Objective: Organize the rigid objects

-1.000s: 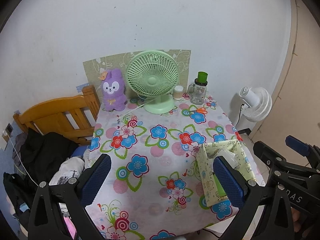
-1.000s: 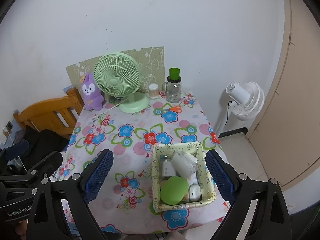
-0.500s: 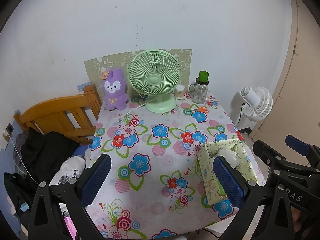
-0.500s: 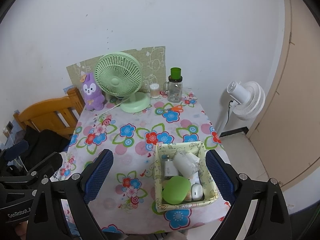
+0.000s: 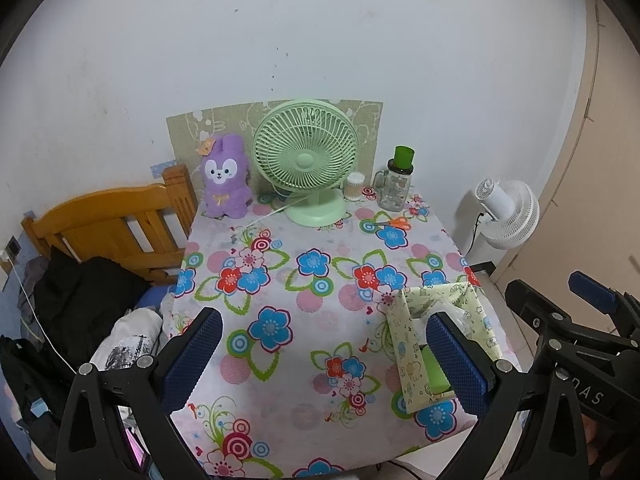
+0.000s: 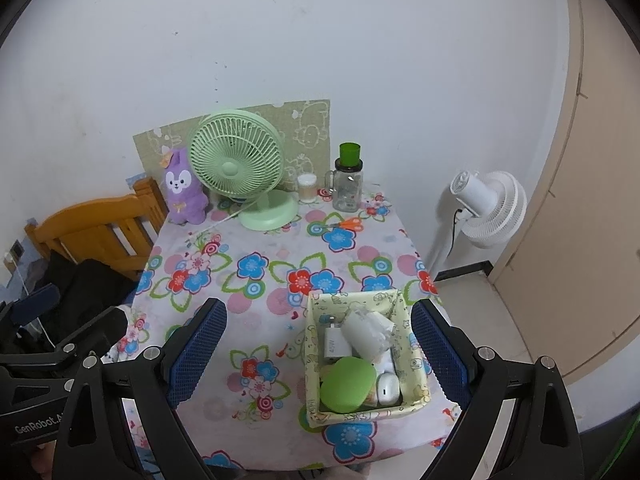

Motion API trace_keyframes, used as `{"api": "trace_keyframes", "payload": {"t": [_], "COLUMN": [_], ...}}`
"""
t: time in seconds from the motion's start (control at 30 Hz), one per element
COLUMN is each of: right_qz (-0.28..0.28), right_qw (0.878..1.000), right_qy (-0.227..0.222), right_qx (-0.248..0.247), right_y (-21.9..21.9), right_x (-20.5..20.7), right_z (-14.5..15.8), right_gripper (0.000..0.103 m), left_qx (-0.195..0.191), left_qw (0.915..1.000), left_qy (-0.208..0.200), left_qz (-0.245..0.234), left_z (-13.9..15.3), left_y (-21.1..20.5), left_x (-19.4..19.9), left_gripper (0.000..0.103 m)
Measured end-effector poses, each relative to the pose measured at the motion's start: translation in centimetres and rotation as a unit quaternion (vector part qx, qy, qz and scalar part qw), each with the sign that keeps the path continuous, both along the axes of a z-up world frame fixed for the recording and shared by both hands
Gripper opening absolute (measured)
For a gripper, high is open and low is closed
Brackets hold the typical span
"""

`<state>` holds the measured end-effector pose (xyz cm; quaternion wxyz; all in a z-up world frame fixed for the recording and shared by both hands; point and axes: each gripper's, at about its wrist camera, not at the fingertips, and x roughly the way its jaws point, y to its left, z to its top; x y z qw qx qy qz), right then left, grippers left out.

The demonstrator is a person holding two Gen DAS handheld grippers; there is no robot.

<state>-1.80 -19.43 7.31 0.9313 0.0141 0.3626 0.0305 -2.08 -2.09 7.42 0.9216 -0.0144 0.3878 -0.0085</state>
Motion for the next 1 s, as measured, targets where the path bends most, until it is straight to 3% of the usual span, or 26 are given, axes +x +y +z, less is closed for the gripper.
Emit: {"api": "trace_keyframes", "payload": {"t": [0.67,1.0], "right_qz": [0.009,0.008], "right_qw": [0.999,1.0], "right_qy": [-0.027,-0.015], "right_qx": [-0.021,-0.024], "right_y": [0.0,0.4], "right_x": [0.7,1.1], "right_z": [0.6,0.3], "right_gripper": [0.095,0.095], "left_qx": [0.008,0.008], "left_qw": [0.9995,0.9998], "left_qy": [-0.028,-0.016], "left_qz": [0.007,0.005], "left_z": [0.4,-0.1], "left_y": [-0.4,-0.2], "left_x": [0.3,1.1], "left_gripper": [0.103,0.103]}}
